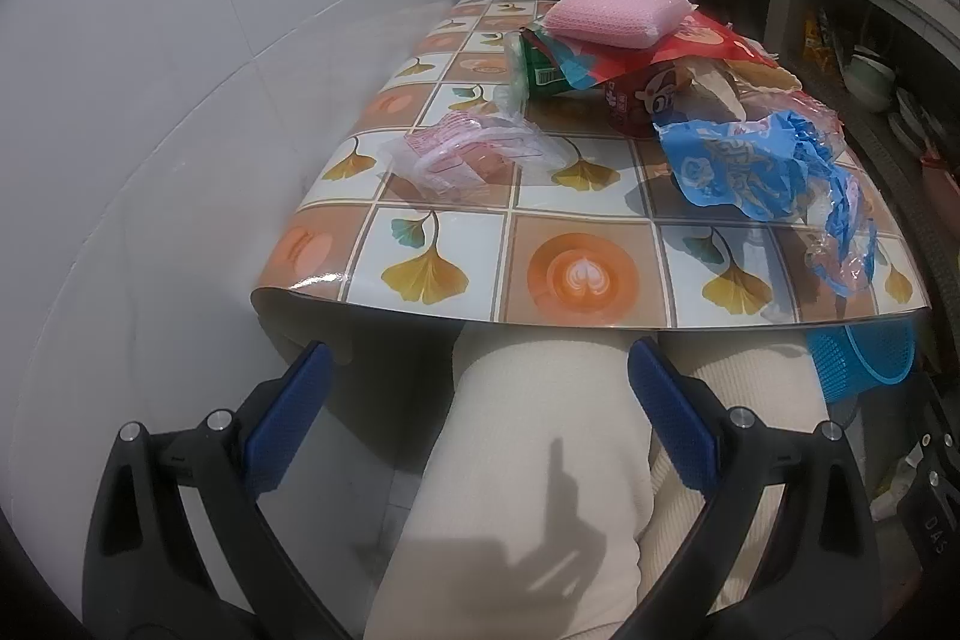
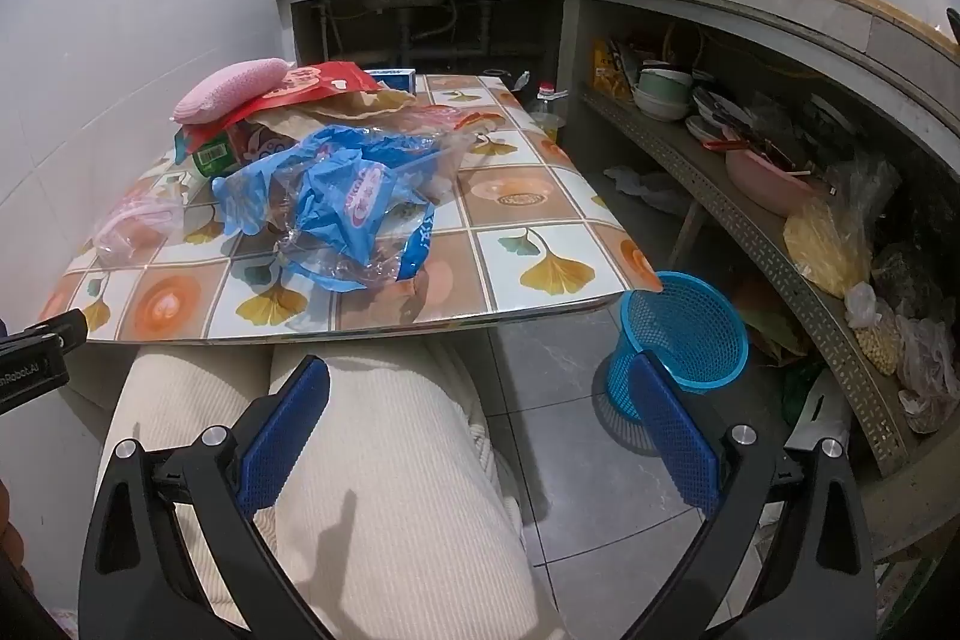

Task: Collect trash

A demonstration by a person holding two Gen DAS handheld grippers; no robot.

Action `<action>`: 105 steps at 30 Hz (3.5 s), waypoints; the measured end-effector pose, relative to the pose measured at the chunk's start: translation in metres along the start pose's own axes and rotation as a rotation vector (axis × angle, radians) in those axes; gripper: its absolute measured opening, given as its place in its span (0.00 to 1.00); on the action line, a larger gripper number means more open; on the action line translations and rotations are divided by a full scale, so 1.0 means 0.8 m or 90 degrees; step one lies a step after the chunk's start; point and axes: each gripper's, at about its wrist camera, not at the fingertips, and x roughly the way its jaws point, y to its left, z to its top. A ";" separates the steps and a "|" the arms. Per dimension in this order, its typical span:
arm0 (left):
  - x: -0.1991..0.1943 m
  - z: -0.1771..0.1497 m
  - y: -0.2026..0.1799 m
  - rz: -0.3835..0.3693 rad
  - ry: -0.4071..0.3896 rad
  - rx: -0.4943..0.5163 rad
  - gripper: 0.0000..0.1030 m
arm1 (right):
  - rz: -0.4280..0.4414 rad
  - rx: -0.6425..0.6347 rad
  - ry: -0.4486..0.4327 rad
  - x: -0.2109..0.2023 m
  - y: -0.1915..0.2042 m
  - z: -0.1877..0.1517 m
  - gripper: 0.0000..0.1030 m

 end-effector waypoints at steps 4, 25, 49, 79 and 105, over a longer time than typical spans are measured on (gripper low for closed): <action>0.001 -0.001 0.002 0.004 0.001 0.001 0.92 | 0.001 0.001 0.004 0.002 0.002 -0.002 0.94; 0.003 -0.002 0.002 0.011 0.004 0.007 0.92 | 0.002 0.003 0.006 0.004 0.000 0.000 0.94; 0.003 -0.002 0.002 0.012 0.005 0.007 0.92 | 0.001 0.003 0.005 0.004 0.001 -0.001 0.94; 0.013 0.036 0.019 -0.046 -0.074 0.005 0.92 | 0.118 -0.042 -0.062 0.017 -0.002 0.066 0.94; 0.080 0.123 -0.110 -0.470 -0.121 0.164 0.92 | 0.226 0.176 0.080 0.113 -0.064 0.121 0.94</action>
